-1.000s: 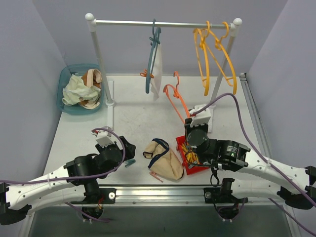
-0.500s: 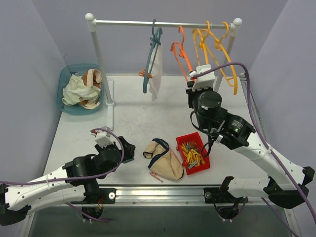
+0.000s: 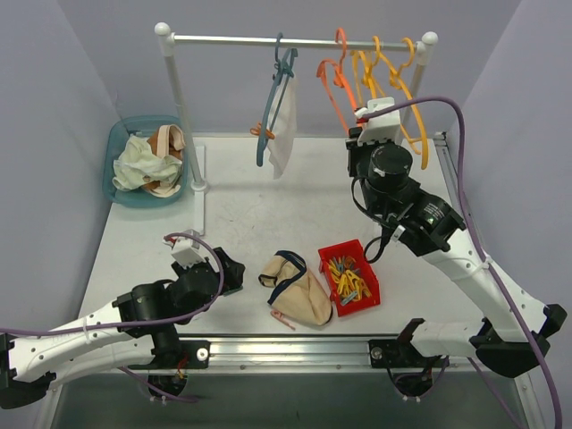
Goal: Remove the underwear clipped to the hanger
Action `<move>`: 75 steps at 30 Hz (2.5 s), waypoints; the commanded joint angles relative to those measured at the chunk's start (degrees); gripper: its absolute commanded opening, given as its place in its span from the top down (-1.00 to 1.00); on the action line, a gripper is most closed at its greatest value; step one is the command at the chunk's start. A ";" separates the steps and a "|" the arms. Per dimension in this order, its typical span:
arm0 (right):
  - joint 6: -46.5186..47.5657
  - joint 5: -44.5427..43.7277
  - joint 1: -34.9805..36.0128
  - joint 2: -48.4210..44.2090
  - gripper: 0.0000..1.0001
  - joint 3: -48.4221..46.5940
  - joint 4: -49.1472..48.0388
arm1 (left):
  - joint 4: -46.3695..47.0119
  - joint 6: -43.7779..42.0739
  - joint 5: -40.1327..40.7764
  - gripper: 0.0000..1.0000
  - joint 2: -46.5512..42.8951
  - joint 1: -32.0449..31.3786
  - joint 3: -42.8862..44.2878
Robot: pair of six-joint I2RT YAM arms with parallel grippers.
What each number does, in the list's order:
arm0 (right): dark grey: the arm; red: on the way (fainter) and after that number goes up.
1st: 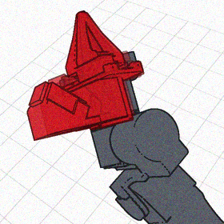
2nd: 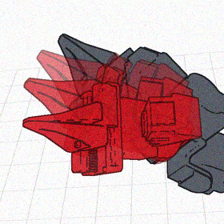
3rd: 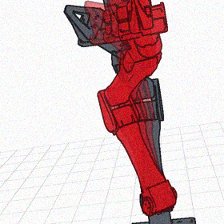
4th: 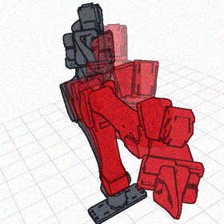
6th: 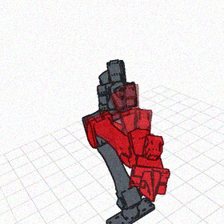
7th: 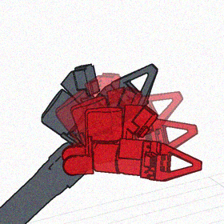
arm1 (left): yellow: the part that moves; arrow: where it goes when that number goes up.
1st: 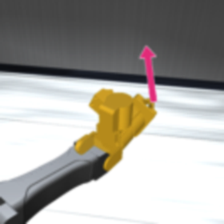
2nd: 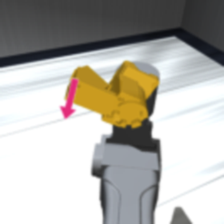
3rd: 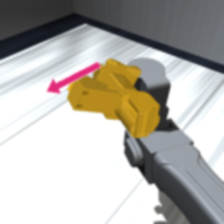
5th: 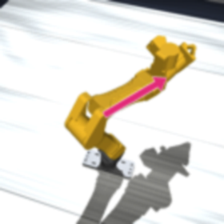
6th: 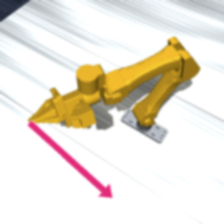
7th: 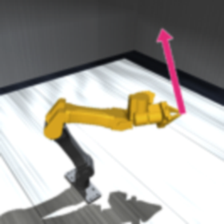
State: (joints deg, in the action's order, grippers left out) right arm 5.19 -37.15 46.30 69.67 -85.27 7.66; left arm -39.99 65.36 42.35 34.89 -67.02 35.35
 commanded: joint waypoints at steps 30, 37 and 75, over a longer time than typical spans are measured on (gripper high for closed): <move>-22.40 4.81 11.42 -10.78 -1.00 14.66 16.24 | -2.55 -0.50 1.16 -0.87 -2.64 0.14 2.00; -38.13 4.54 24.96 -10.35 -1.00 30.93 20.11 | -3.69 -1.99 1.95 -0.87 -4.40 0.14 2.79; -29.66 23.35 20.06 23.13 1.00 22.80 -9.86 | -7.30 -1.29 1.77 -0.89 -10.46 0.14 0.51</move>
State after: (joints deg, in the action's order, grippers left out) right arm -35.24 -17.26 68.51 91.48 -54.89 3.11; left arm -46.59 64.29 42.44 25.36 -67.02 35.75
